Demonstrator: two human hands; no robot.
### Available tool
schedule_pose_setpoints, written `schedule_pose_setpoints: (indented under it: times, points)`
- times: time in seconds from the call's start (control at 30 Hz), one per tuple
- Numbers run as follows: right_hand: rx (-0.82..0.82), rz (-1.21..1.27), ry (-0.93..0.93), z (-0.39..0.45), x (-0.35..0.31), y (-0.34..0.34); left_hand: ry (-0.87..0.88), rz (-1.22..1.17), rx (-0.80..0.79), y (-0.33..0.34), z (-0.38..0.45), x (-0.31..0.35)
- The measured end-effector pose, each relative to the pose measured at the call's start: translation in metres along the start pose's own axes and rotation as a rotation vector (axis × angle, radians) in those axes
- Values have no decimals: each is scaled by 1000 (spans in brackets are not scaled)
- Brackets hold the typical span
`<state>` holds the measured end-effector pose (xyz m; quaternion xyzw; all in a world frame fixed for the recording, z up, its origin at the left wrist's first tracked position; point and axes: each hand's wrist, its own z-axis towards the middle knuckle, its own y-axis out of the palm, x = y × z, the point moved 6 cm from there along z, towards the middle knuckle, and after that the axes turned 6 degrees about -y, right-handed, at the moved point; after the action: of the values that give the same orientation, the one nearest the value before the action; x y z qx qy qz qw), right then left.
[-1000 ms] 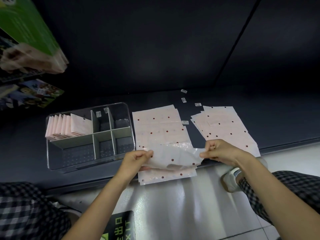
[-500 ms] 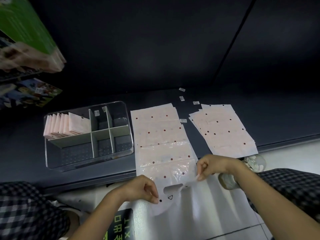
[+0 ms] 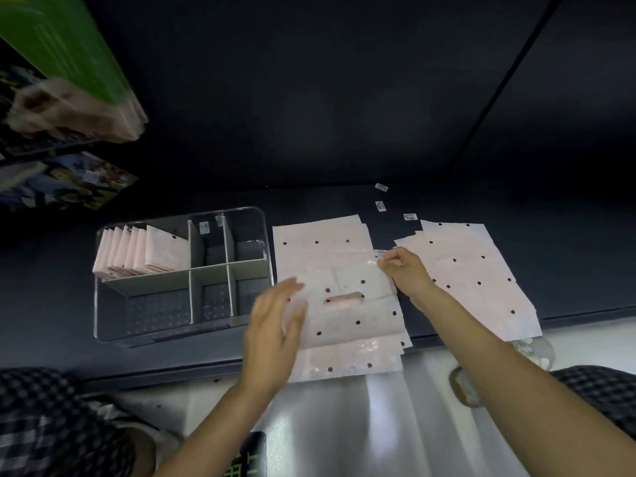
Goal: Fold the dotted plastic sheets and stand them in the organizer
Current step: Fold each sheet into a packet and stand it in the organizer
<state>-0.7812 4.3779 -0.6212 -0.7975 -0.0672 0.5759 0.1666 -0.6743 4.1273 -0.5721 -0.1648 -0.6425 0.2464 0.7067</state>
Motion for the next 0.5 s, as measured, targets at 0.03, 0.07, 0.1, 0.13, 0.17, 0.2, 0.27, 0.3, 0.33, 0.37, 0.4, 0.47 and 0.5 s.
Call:
schedule_pose_setpoints:
  times: [0.03, 0.07, 0.1, 0.13, 0.17, 0.2, 0.27, 0.3, 0.33, 0.37, 0.4, 0.47, 0.5]
  points:
    - [25, -19, -2, 7, 3, 4, 67, 123, -126, 15, -5, -1]
    - [45, -41, -1, 13, 7, 8, 121, 252, -249, 31, -12, -5]
    - [65, -72, 2, 18, 11, 11, 168, 372, -339, 45, -19, -12]
    - [84, -108, 2, 23, 14, 13, 199, 458, -405, 56, -27, -20]
    - [95, -157, 5, 28, 18, 15, 216, 526, -463, 64, -33, -27]
    - [98, -208, 6, 31, 20, 18, 227, 596, -513, 69, -37, -32]
    - [128, -267, 10, 36, 24, 18, 261, 731, -573, 73, -44, -40]
    - [145, -275, 6, 36, 24, 17, 281, 784, -570, 73, -45, -41]
    - [159, -283, 2, 35, 25, 16, 294, 820, -567, 72, -46, -42]
    - [167, -301, -3, 33, 24, 15, 293, 832, -604, 73, -47, -44]
    - [182, -324, -25, 29, 22, 14, 296, 851, -642, 75, -48, -48]
    - [257, -427, -141, 11, 13, 12, 321, 883, -653, 75, -49, -51]
    - [283, -514, -246, -3, 7, 14, 319, 900, -654, 75, -48, -52]
